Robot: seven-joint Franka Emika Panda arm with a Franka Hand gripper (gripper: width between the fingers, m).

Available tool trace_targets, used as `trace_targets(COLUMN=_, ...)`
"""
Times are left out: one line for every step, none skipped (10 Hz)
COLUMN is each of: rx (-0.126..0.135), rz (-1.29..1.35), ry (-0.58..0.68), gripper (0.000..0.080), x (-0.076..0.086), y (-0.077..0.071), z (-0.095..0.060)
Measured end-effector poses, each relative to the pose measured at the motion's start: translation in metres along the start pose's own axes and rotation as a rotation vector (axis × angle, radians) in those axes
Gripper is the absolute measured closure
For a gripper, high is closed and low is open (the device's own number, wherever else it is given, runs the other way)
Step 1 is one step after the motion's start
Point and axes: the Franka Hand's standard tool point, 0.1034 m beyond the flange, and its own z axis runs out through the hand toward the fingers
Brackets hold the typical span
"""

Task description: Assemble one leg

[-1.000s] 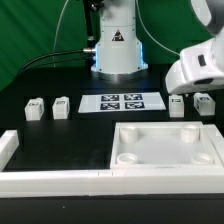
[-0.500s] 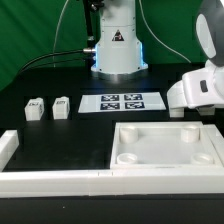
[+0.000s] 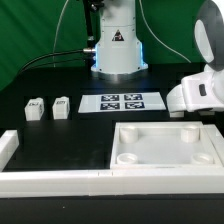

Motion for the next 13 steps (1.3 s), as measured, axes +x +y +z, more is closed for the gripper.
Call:
trace_targets(rx=0.000, rz=0.000, ry=0.000, gripper=0.0150, x=0.0000, y=0.0002, z=0.0001)
trace_targets(rx=0.001, rz=0.001, ry=0.000, gripper=0.0162, x=0.0001, y=0.0004, z=0.0000)
trace_targets(rx=0.001, rz=0.001, ry=0.000, gripper=0.0332, x=0.0001, y=0.0004, z=0.0001)
trace_targets(rx=0.001, rz=0.000, ry=0.000, gripper=0.0332, x=0.0001, y=0.0003, z=0.0001)
trace_targets(rx=0.000, rz=0.000, ry=0.000, gripper=0.0512, x=0.0000, y=0.0001, z=0.0001)
trace_targets(rx=0.000, rz=0.000, ry=0.000, gripper=0.0508, x=0.0000, y=-0.0001, z=0.0000)
trace_targets(rx=0.000, rz=0.000, ry=0.001, gripper=0.0508, x=0.0002, y=-0.0003, z=-0.0003)
trace_targets(rx=-0.001, rz=-0.001, ry=0.001, gripper=0.0508, x=0.0001, y=-0.0005, z=-0.0002)
trace_targets(rx=-0.001, rz=-0.001, ry=0.001, gripper=0.0508, x=0.0001, y=-0.0006, z=-0.0002)
trace_targets(rx=-0.001, rz=-0.001, ry=0.001, gripper=0.0508, x=0.0001, y=-0.0007, z=-0.0002)
trace_targets(rx=-0.002, rz=-0.001, ry=0.000, gripper=0.0508, x=-0.0009, y=-0.0007, z=-0.0011)
trace_targets(rx=-0.003, rz=-0.001, ry=0.003, gripper=0.0508, x=-0.0027, y=-0.0005, z=-0.0041)
trace_targets(rx=-0.004, rz=0.005, ry=0.006, gripper=0.0505, x=-0.0068, y=0.0000, z=-0.0094)
